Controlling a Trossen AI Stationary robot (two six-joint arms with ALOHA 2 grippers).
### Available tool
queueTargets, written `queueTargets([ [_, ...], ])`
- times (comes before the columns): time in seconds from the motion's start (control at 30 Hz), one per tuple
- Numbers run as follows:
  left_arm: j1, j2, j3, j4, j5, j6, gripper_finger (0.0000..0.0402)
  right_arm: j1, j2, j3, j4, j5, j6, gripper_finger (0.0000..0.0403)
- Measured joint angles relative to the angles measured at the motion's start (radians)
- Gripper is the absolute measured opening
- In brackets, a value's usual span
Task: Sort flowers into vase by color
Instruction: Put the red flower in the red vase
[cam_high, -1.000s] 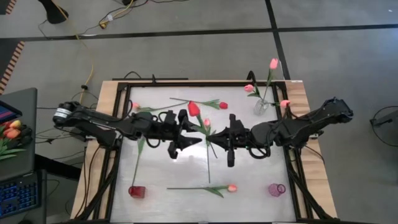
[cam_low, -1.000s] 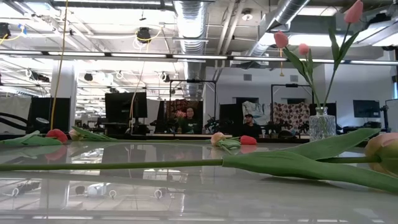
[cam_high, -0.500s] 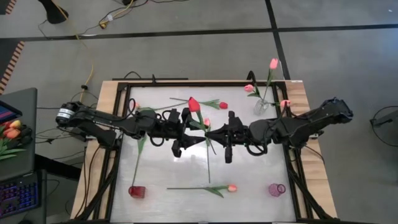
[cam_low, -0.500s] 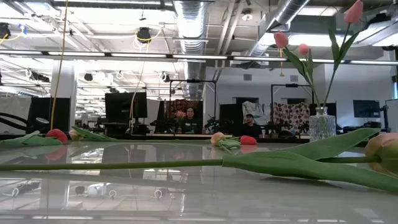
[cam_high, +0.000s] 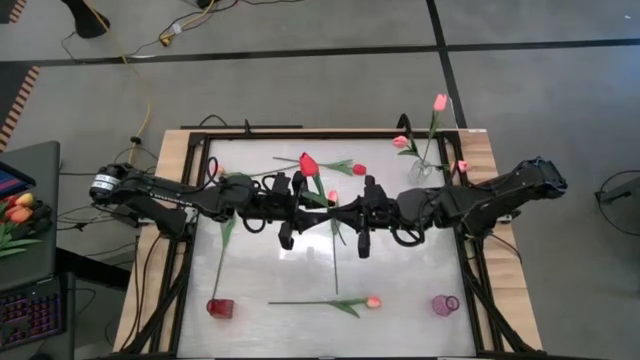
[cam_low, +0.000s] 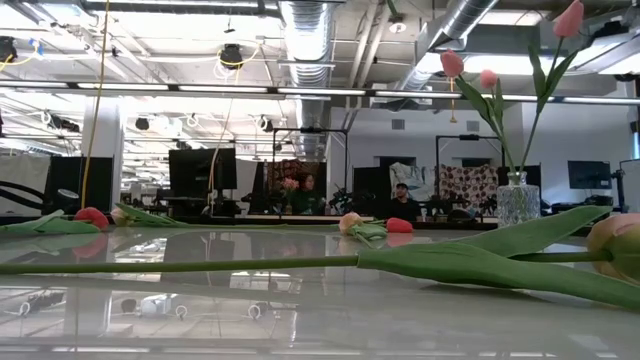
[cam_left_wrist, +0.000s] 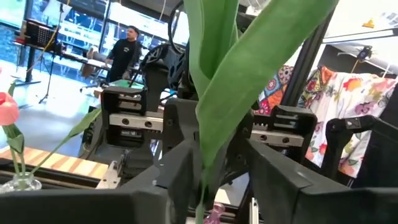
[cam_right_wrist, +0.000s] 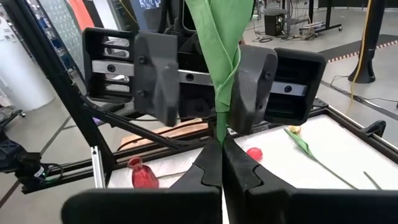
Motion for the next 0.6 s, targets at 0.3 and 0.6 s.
queueTargets([
  [0.3, 0.016, 0.0, 0.0, -0.006, 0.0, -0.007, 0.0023, 0.0, 0.0, 0.0, -0.001, -0.001, 0.0, 0.0045],
  [0.6, 0.02, 0.0, 0.0, -0.007, 0.001, -0.012, 0.0006, 0.001, 0.0, 0.0, -0.001, -0.022, 0.0, 0.0104],
])
